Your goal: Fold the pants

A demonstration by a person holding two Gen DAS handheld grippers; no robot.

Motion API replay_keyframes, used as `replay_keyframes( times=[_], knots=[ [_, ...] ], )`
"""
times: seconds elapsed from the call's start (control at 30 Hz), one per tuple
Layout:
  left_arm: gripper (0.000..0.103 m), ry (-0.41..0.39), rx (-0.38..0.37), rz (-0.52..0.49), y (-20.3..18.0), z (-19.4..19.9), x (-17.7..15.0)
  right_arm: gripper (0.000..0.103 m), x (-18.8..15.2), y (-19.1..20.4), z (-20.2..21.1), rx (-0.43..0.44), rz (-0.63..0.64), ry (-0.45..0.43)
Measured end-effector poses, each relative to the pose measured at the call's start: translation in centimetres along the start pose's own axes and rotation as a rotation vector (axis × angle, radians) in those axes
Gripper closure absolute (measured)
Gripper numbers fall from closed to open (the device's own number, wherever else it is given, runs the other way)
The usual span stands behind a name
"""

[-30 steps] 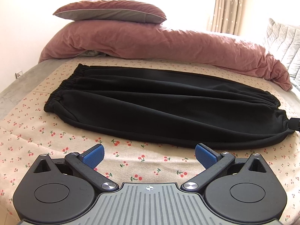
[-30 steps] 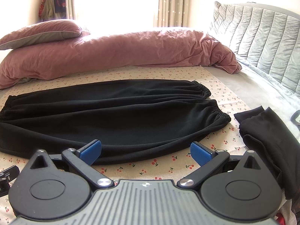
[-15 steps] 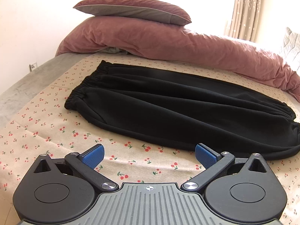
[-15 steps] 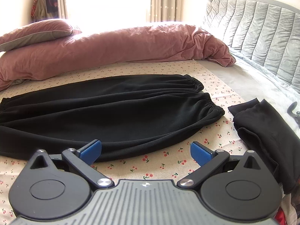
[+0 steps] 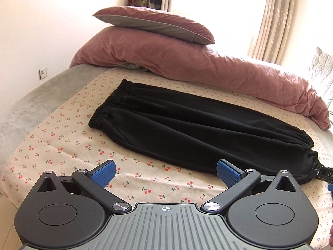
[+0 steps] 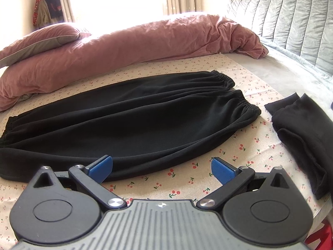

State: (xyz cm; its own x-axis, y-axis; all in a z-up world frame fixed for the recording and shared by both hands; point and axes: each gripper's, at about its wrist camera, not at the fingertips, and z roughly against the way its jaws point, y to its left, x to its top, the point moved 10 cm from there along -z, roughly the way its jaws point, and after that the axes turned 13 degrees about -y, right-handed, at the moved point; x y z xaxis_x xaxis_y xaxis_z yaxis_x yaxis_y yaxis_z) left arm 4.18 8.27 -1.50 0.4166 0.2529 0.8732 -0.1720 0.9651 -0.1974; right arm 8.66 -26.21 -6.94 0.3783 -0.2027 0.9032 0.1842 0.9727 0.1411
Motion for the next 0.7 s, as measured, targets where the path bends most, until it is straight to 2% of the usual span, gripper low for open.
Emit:
replay_keyframes(
  times=[0.13,0.23,0.37,0.43,0.5,0.57,0.6,0.63,0.67,0.7],
  knots=[
    [0.000,0.036,0.026,0.080,2.8,-2.6,-0.8,0.007,-0.9,0.1,-0.6,0.007,-0.065,0.014],
    [0.000,0.051,0.052,0.091,4.7,-4.2,-0.9,0.007,-1.6,0.5,-1.5,-0.008,-0.045,0.048],
    [0.000,0.083,0.056,0.172,6.9,-6.5,0.7,0.007,-2.2,0.3,-2.7,-0.038,-0.031,0.082],
    [0.000,0.143,0.053,0.230,8.0,-8.6,1.7,0.007,-2.2,0.3,-3.2,-0.052,-0.024,0.088],
    [0.002,0.231,0.048,0.352,9.1,-11.1,1.8,0.007,-2.4,0.6,-3.7,-0.063,-0.026,0.093],
    [0.003,0.241,0.068,0.423,10.0,-13.4,1.9,0.007,-2.7,1.4,-4.1,-0.043,-0.023,0.114],
    [0.003,0.238,0.085,0.419,10.4,-14.4,1.8,0.007,-2.9,1.8,-4.2,-0.030,-0.023,0.123],
    [0.005,0.243,0.111,0.410,10.8,-15.9,1.4,0.007,-3.1,2.2,-4.3,-0.021,-0.023,0.132],
    [0.011,0.256,0.127,0.411,11.0,-17.0,0.7,0.007,-3.3,2.4,-4.4,-0.017,-0.024,0.139],
    [0.023,0.280,0.143,0.421,11.5,-18.4,-0.3,0.007,-3.4,2.6,-4.5,-0.018,-0.023,0.146]
  ],
)
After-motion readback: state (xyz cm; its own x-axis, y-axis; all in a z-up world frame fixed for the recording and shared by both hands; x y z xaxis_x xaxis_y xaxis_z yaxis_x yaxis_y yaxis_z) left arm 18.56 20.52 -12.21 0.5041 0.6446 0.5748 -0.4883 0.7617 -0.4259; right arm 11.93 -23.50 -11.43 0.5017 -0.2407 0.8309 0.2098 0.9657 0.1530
